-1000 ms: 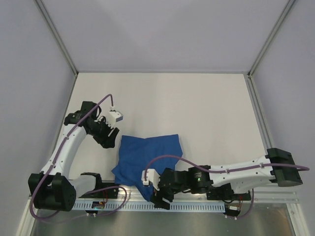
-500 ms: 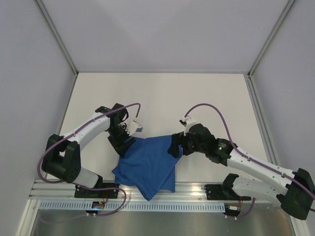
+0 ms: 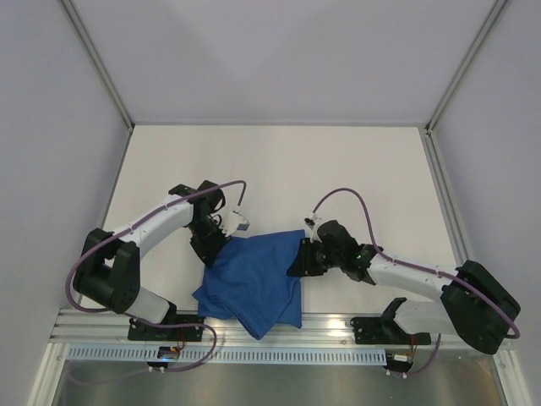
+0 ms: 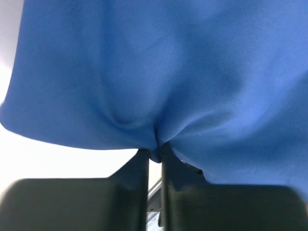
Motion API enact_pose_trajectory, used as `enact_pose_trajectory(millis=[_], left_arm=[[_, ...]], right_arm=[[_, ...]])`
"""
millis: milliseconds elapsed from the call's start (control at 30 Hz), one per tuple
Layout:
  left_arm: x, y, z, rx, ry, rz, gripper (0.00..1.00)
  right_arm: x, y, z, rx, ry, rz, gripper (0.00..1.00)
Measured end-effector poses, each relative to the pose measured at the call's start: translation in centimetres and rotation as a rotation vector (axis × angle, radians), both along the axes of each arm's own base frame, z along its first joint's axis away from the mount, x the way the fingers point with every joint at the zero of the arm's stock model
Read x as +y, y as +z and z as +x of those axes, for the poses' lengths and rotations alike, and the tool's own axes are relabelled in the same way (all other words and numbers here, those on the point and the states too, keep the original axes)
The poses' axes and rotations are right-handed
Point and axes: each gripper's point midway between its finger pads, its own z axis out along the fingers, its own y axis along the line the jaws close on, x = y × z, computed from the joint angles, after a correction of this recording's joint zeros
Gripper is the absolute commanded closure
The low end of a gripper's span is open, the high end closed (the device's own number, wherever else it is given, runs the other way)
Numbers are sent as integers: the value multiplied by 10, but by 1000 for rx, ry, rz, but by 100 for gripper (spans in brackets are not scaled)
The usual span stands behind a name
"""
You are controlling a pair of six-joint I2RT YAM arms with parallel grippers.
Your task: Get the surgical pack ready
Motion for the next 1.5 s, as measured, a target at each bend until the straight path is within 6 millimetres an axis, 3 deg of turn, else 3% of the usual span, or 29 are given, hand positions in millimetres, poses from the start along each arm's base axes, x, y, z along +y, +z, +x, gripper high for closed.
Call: enact_pose_trajectory(millis=[33,100,267,367,433,467,500,533,600,633,733,833,933,1000,1100,1200,1300,1500], left_arm=[[0,0,0,1,2,1,100],[0,0,0,1,4,5,100],[5,0,11,-28,12,34,100],[14,2,44,-67,64,76,100],[23,6,82,-109,125,91,100],[27,10,105,-139,158,93,96],[31,14,129,-184,184,91,68],[35,18,151,-230,193,86,51],[39,29,179,-314,197,76,27],[38,37,184,-339,192,62,22],[28,58,176,-385,159,12,18],[11,90,150,-472,71,-40,10],[-36,126,107,-622,-140,-121,6],[-69,135,73,-684,-321,-176,0],[-93,119,47,-716,-522,-136,0],[-99,76,47,-712,-662,16,0],[-103,39,36,-650,-780,107,0],[-112,22,37,-665,-817,108,3]], right_arm=[[0,0,4,14,-14,12,92],[-1,1,12,37,-41,34,99],[3,2,39,76,-65,51,100],[13,4,74,73,-83,47,99],[21,7,109,60,-107,43,98],[25,8,126,48,-120,39,92],[29,10,146,33,-135,34,82],[33,12,167,10,-152,30,66],[36,17,199,-41,-168,19,48],[36,24,212,-67,-173,17,43],[29,48,227,-143,-171,28,30],[14,74,214,-200,-163,42,28],[2,97,186,-250,-144,80,30],[-4,98,168,-252,-133,97,37],[-8,73,153,-196,-127,93,47],[-10,38,141,-103,-139,82,50],[-10,16,131,-36,-149,95,48],[2,8,131,1,-137,171,46]])
